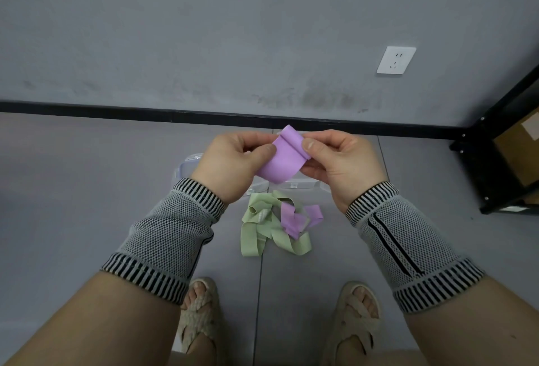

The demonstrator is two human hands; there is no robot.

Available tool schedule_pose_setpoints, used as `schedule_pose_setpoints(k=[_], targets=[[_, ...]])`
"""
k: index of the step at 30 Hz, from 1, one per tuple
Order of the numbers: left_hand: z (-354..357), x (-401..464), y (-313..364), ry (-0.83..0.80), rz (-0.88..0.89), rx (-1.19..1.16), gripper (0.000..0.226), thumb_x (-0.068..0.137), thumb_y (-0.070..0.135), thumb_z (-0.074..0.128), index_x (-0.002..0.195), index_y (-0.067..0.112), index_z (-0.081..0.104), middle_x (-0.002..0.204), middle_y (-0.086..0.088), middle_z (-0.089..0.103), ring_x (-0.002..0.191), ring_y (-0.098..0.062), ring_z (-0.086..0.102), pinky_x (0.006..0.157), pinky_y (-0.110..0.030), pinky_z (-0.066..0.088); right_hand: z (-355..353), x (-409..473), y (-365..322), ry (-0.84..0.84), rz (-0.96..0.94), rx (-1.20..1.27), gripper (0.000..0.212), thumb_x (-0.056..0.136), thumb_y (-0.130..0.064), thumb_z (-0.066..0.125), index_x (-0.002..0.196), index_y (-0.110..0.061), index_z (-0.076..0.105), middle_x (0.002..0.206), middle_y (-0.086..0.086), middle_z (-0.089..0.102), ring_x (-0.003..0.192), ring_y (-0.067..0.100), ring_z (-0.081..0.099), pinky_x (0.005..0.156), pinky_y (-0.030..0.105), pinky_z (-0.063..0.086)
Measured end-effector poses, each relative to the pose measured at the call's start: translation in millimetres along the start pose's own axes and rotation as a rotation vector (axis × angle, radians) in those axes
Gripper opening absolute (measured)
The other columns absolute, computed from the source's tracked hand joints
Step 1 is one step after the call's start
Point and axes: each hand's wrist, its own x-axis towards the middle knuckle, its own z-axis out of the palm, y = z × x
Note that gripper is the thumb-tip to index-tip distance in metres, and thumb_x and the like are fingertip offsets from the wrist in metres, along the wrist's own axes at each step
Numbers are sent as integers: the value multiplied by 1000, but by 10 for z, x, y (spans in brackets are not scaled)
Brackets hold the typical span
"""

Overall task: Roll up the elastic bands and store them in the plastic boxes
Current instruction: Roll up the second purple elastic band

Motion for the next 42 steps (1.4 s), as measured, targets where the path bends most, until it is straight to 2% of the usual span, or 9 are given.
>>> schedule_pose_setpoints(k=[5,8,12,16,24,28,33,39,42], targets=[[3,-2,8,11,-33,-114,18,90,6,57,92,19,69,95,-5,72,91,-18,67,83,-32,56,61,-19,13,3,-82,-15,10,83,1,67,86,-9,66,92,19,70,83,22,69,76,37,58],[10,-7,17,24,-33,-148,19,90,4,57,88,18,68,89,-3,71,84,-15,66,78,-29,56,98,-33,29,4,-142,-95,20,78,5,70,78,-15,65,83,9,69,78,20,66,75,37,58],[27,-5,15,50,-18,-141,16,89,6,58,86,16,69,89,-8,71,85,-19,66,82,-36,55,142,-52,41,2,-217,-208,30,74,5,73,70,-22,61,69,-8,65,65,5,60,68,25,54],[46,-5,14,74,13,-89,9,87,14,63,82,16,70,86,-8,72,82,-18,66,82,-40,56,146,-65,34,-16,-233,-247,29,74,4,73,71,-22,60,72,-7,65,65,2,61,67,21,53],[35,-22,17,68,56,63,6,86,16,65,89,15,70,86,-2,69,70,-1,60,64,-9,48,107,-67,28,-120,-119,-240,19,77,-3,74,90,-15,65,86,8,73,77,17,70,77,30,57],[16,11,-19,52,-14,-58,16,81,24,72,96,22,68,92,-10,70,83,-17,67,76,-28,53,72,-28,11,-87,-88,-139,16,84,-5,67,95,-17,69,86,6,74,81,16,70,77,29,55],[-3,24,-46,52,-78,-12,17,84,12,66,101,15,64,72,-2,69,59,-3,62,52,-10,42,32,1,-25,-27,21,108,16,89,-1,58,92,-14,67,81,4,70,75,11,65,74,25,54],[0,55,-45,99,-165,-220,18,87,1,60,94,17,60,76,-3,64,71,-16,61,71,-32,55,32,-3,-37,-23,61,134,16,91,-2,55,90,-15,65,78,3,65,70,11,58,67,22,50],[-8,52,-33,101,-180,-302,20,86,-2,60,94,16,60,70,0,65,68,-15,64,70,-33,57,23,-3,-33,-25,69,135,19,92,-3,55,85,-17,66,71,-1,66,67,11,58,66,24,50]])
